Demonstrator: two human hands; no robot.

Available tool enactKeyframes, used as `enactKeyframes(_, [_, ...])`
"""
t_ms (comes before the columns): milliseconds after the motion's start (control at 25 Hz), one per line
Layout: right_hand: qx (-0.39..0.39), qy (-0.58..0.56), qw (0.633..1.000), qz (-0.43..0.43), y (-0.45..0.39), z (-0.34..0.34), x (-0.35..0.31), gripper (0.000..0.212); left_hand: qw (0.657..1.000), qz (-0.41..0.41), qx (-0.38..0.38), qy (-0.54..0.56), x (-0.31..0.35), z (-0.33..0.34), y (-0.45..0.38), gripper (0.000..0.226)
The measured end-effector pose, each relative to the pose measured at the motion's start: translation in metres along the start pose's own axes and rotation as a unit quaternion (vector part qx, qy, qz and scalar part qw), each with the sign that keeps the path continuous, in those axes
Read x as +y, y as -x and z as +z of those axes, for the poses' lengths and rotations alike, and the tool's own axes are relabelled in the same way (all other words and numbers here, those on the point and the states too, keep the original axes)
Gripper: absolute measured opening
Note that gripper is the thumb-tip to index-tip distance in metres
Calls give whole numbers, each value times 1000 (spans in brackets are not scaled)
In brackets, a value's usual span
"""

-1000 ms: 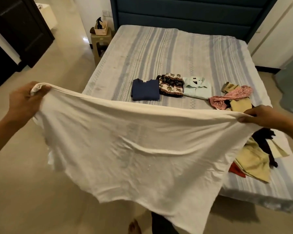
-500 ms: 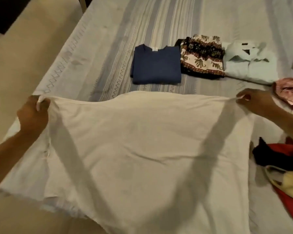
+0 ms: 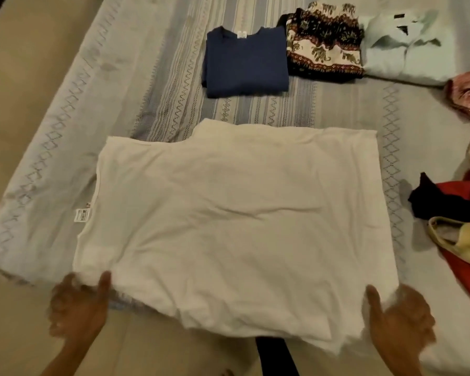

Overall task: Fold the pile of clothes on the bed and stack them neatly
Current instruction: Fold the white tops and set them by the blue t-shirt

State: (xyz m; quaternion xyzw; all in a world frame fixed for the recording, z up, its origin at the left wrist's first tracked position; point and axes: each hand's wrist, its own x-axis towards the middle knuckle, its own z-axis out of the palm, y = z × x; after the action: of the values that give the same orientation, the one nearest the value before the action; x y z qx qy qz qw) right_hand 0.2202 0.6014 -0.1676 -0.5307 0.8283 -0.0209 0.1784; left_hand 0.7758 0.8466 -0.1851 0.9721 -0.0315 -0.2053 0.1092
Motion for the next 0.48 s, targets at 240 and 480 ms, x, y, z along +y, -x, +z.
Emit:
enactKeyframes(240, [-96,-210,972,47,57,-28,61,69,921,-48,-218,320,-19,-27,20,47])
enactKeyframes(480, [-211,-496,823,182,60,-50,92,25,875,-51,-387,288,17,-1,100,66])
